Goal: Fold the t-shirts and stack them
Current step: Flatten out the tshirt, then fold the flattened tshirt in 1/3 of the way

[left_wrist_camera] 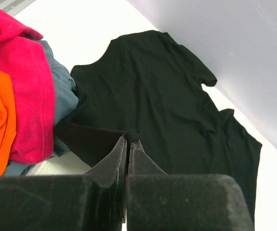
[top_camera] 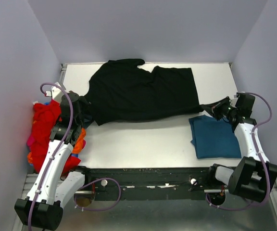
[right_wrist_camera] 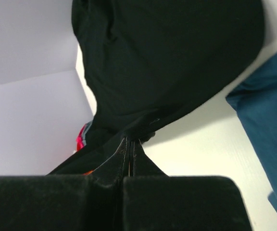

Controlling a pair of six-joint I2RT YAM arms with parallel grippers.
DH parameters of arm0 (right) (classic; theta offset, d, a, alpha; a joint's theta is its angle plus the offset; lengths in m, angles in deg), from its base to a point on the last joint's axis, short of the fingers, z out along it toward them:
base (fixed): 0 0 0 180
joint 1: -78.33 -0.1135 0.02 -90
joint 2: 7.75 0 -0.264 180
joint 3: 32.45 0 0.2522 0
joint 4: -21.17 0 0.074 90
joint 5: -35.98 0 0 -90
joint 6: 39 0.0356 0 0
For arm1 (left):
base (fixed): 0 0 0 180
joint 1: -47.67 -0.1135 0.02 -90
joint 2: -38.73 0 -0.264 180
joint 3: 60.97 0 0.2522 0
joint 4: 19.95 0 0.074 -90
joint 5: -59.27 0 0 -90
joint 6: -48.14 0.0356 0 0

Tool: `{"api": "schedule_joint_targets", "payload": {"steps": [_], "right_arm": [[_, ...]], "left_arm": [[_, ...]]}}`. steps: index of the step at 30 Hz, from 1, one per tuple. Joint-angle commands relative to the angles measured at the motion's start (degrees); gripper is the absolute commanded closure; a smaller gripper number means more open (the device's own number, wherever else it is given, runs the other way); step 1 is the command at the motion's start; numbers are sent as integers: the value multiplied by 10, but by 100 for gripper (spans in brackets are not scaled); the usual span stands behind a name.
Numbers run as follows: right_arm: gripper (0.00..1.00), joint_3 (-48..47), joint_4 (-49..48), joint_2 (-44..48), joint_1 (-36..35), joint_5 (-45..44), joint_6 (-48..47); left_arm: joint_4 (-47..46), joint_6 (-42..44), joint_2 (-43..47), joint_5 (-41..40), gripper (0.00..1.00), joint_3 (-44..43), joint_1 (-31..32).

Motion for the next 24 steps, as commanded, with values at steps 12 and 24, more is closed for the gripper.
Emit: {"api": "schedule_joint_targets", "payload": {"steps": [12, 24], "right_arm": [[99, -28, -25, -131, -31, -74, -22], [99, -140, -25, -246, -44, -88, 10]], "left_arm": [[-26, 20, -235, -13, 100, -148, 2], [-25, 59, -367, -53, 100, -284, 2]]}}
